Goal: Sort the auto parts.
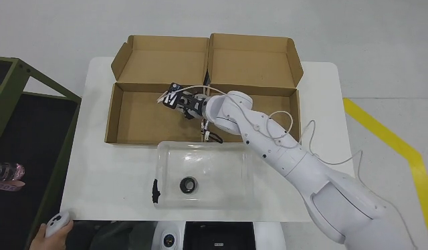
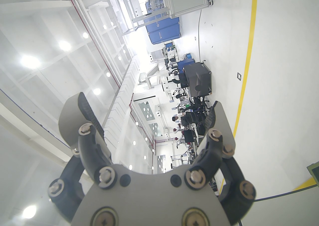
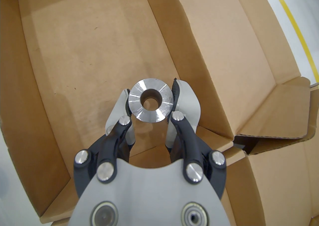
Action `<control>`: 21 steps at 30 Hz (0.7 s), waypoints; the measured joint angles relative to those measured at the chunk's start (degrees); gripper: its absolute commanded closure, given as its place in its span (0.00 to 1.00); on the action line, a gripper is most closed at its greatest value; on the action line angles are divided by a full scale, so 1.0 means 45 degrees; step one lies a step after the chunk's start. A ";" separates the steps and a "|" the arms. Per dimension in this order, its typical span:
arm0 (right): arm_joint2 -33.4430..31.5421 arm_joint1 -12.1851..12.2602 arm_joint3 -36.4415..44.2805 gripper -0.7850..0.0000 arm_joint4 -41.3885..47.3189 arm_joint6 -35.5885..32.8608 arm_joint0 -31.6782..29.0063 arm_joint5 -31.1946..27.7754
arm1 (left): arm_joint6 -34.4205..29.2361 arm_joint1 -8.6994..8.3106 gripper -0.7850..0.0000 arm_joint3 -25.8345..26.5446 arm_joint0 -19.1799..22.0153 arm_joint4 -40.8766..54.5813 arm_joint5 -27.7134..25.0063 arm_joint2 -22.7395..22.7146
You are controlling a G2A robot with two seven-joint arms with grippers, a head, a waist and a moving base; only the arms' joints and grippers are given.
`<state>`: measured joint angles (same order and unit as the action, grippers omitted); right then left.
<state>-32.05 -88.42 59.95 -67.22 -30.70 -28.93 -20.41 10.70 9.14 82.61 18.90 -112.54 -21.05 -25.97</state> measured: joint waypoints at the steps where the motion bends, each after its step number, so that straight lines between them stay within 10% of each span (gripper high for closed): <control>1: 0.0000 -0.0024 -0.0059 0.83 -0.0022 0.0007 0.0001 -0.0025 | 0.0000 0.0000 0.00 0.0000 0.0000 0.0000 0.0000 0.0000; 21: -0.0323 -0.0338 -0.0464 0.58 -0.0669 -0.0312 -0.0056 -0.0216 | 0.0000 0.0000 0.00 0.0000 0.0000 0.0000 0.0000 0.0000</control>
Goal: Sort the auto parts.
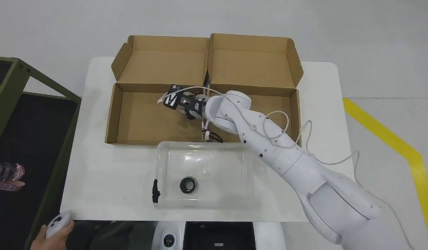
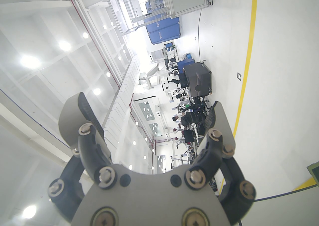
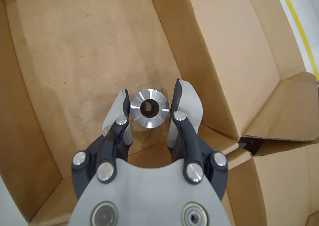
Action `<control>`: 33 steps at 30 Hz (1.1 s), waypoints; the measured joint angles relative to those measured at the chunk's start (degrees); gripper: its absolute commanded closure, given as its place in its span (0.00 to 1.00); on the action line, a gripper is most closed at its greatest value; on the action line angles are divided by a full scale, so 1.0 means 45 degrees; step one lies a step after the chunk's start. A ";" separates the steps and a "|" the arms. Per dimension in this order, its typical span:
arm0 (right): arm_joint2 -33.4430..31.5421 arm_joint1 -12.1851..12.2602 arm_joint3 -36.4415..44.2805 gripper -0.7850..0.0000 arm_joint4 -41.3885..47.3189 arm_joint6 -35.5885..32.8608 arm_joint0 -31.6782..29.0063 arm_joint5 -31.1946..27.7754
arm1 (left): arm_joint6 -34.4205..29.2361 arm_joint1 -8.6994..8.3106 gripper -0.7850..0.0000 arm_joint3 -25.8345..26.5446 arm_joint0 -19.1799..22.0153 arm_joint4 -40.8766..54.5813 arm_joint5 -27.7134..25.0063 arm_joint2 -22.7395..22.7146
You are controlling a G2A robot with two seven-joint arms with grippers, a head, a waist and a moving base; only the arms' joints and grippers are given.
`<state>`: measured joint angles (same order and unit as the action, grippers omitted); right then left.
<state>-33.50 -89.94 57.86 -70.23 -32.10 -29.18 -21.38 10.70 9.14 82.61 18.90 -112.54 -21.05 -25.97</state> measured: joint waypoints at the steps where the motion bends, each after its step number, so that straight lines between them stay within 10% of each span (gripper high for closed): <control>1: -0.0029 -0.0005 0.0050 0.58 -0.0029 0.0011 -0.0010 -0.0006 | 0.0000 0.0000 0.00 0.0000 0.0000 0.0000 0.0000 0.0000; 16: -0.1186 0.0446 0.2973 0.57 -0.0885 -0.0050 -0.1043 -0.0656 | 0.0000 0.0000 0.00 0.0000 0.0000 0.0000 0.0000 0.0000; 33: -0.2985 0.1609 0.8894 0.53 -0.1832 -0.0605 -0.5200 -0.2587 | 0.0000 0.0000 0.00 0.0000 0.0000 0.0000 0.0000 0.0000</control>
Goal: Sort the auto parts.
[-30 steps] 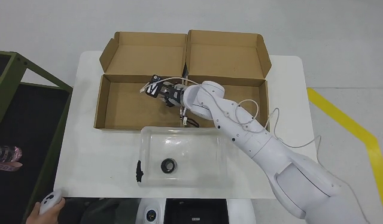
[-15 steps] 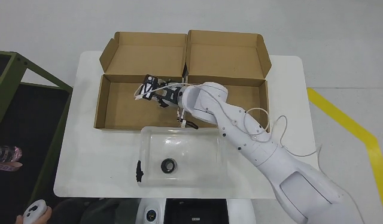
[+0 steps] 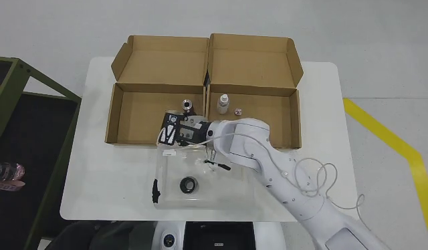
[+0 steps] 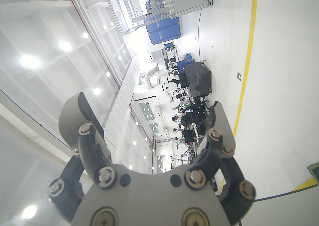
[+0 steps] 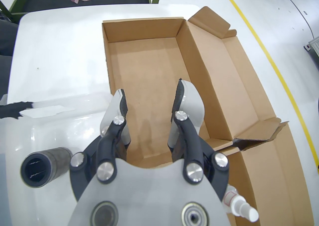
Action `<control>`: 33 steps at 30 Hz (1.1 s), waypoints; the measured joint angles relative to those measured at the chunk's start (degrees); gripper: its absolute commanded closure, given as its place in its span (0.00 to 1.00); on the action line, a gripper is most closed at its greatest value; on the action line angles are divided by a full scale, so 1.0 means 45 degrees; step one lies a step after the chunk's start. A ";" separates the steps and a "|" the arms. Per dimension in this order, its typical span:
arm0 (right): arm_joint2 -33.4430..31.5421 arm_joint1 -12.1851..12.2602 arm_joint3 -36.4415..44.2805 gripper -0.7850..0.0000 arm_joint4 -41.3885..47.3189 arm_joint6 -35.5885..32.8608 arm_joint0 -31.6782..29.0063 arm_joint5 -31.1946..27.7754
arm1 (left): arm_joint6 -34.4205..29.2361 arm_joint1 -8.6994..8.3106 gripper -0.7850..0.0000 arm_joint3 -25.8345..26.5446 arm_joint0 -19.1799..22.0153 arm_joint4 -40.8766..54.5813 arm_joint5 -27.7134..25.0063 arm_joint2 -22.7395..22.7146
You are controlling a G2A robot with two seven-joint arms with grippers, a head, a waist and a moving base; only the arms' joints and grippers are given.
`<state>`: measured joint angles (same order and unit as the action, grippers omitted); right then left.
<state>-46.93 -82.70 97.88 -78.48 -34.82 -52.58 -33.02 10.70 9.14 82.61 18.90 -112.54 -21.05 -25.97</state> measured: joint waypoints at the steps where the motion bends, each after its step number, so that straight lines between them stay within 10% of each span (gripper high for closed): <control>1: -0.0083 0.0062 0.0276 0.53 -0.0061 -0.0011 -0.0252 -0.0113 | 0.0000 0.0000 0.00 0.0000 0.0000 0.0000 0.0000 0.0000; 28: 0.0055 0.1217 0.3232 0.52 -0.2818 0.0337 -0.4699 -0.2664 | 0.0000 0.0000 0.00 0.0000 0.0000 0.0000 0.0000 0.0000; 33: 0.0240 0.1305 0.3114 0.29 -0.3149 0.0426 -0.4826 -0.2797 | 0.0000 0.0000 0.00 0.0000 0.0000 0.0000 0.0000 0.0000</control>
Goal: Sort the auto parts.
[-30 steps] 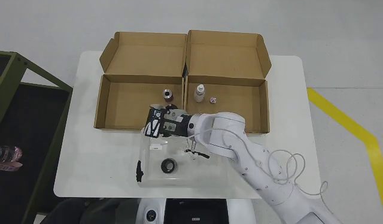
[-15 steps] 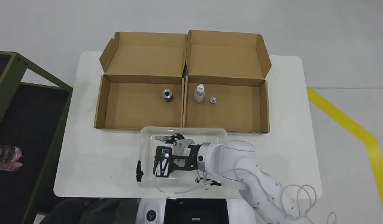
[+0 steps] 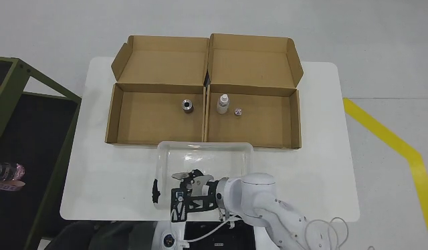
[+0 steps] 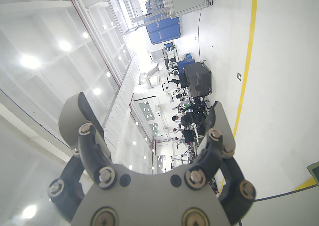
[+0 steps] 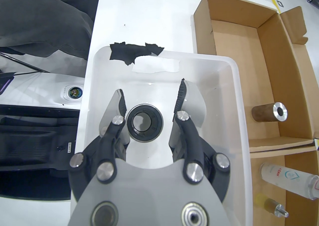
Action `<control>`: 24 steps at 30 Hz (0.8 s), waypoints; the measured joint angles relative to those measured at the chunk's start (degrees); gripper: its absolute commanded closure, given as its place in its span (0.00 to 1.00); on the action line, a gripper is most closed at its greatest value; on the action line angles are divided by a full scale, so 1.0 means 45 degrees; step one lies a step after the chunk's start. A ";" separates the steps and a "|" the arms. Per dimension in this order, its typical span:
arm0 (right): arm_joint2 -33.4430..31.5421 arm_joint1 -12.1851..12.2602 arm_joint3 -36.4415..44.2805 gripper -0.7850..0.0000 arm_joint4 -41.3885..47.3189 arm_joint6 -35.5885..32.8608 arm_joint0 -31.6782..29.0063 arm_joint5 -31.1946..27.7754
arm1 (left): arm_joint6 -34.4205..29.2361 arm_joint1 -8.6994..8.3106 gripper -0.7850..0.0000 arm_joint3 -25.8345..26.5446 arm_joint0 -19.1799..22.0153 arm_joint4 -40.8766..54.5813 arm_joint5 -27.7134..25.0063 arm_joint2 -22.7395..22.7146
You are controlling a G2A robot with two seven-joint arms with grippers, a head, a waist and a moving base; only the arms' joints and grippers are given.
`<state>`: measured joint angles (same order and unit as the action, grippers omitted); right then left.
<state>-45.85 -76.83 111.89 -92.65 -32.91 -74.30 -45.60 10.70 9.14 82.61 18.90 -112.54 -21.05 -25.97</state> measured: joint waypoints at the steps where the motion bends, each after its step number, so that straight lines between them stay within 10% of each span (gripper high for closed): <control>1: 0.0008 0.0017 -0.0012 0.28 -0.0030 0.0019 -0.0028 -0.0004 | 0.0000 0.0000 0.00 0.0000 0.0000 0.0000 0.0000 0.0000; 24: 0.0183 0.0130 -0.1634 0.32 0.0026 0.0069 0.0683 0.0232 | 0.0000 0.0000 0.00 0.0000 0.0000 0.0000 0.0000 0.0000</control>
<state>-45.03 -76.24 104.54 -92.53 -32.60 -71.22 -44.56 10.70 9.14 82.61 18.90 -112.54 -21.05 -25.97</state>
